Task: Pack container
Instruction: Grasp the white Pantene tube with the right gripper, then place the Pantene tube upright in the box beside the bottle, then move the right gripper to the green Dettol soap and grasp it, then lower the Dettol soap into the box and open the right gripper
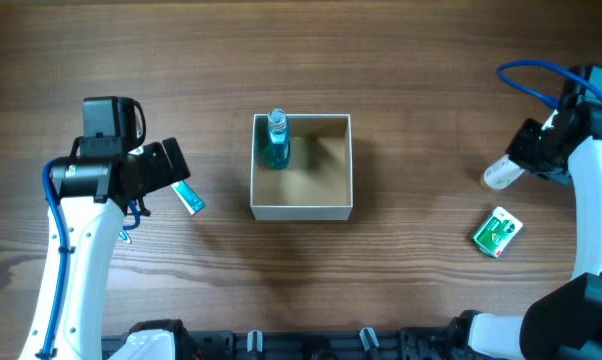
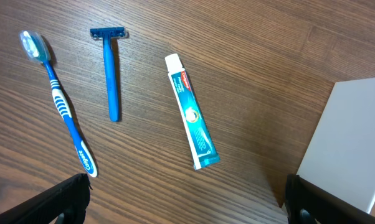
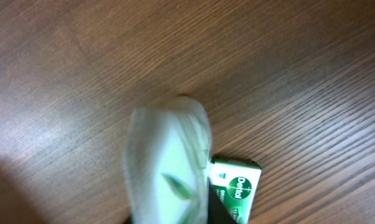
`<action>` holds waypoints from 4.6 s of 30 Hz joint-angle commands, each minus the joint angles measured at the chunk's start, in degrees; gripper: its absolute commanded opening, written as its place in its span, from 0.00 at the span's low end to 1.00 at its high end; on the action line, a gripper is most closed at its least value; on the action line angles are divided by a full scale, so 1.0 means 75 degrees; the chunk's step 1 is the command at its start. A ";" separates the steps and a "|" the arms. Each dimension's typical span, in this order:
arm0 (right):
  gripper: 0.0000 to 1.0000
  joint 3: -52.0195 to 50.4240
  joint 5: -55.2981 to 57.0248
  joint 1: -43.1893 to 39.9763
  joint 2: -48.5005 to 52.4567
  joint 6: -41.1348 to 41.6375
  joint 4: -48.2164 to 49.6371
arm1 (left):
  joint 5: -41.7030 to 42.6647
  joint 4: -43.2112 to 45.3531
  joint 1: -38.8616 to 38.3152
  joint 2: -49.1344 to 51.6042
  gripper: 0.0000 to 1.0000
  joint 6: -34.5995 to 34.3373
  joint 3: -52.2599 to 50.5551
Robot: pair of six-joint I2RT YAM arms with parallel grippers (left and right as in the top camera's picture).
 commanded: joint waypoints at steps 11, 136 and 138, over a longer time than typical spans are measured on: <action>0.04 0.2168 -0.0530 0.4491 -0.1285 0.0111 -0.0102 | -0.0154 0.0000 -0.0029 -0.0003 1.00 -0.0119 0.0146; 0.99 -0.0973 -0.0778 0.3223 -0.2020 0.0612 0.1378 | -0.0087 0.0061 0.0090 0.1425 1.00 -0.2547 -0.0207; 1.00 -0.0985 -0.0927 0.2830 -0.1652 0.0586 0.1189 | 0.0312 0.0254 0.0090 0.2087 1.00 -0.2591 -0.0210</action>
